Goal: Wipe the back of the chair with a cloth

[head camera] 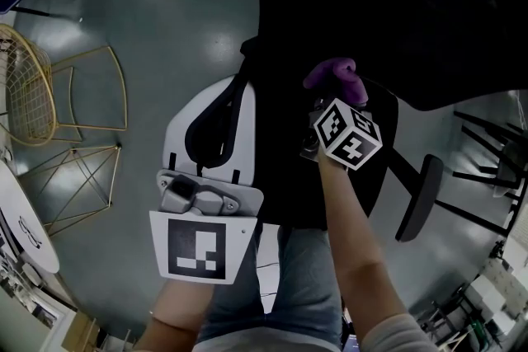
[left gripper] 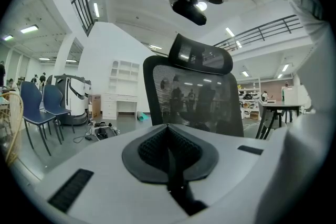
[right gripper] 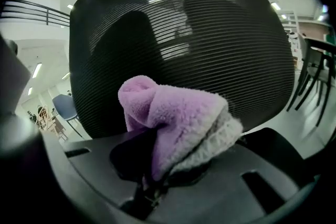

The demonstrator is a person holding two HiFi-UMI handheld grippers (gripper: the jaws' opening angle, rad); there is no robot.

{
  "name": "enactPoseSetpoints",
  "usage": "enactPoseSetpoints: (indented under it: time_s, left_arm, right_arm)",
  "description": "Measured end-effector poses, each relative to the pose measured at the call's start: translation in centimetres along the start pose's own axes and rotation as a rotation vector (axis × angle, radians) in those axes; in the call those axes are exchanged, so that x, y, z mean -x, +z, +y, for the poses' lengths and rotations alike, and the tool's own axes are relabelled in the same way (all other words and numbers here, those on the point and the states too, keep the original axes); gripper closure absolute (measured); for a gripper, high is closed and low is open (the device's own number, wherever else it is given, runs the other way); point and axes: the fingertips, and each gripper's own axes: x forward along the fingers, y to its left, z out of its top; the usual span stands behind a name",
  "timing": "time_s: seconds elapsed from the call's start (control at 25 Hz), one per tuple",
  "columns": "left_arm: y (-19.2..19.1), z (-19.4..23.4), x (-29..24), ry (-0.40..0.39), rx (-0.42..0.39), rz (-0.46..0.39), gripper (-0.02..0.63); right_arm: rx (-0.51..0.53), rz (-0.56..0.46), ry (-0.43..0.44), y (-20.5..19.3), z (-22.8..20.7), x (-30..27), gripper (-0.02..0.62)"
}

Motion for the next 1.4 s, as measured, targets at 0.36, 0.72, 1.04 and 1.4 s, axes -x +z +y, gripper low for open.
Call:
enactPoseSetpoints:
  time_s: [0.36,0.72,1.04,1.4]
  left_arm:
    - [0.1,1.3,0.4,0.001,0.02,-0.011,0.592]
    - [0.0,2.3,0.7,0.012,0.037,-0.015,0.592]
    - [-0.4,2.7,0.8,0.01,0.044,-0.012,0.592]
    - [-0.6,3.3,0.9,0.019,0.047,-0.004,0.592]
  right_arm:
    - [0.032,0.028,0.071,-1.2,5.1,-0.8,0.54]
    - [0.04,0.05,0.103,-2.1,7.7,-1.1,0.54]
    - [0.078,0.081,0.167,-3.4,11.1,-1.5,0.54]
    - [0.123,0.108,0.241,-3.8,13.4,-1.8,0.54]
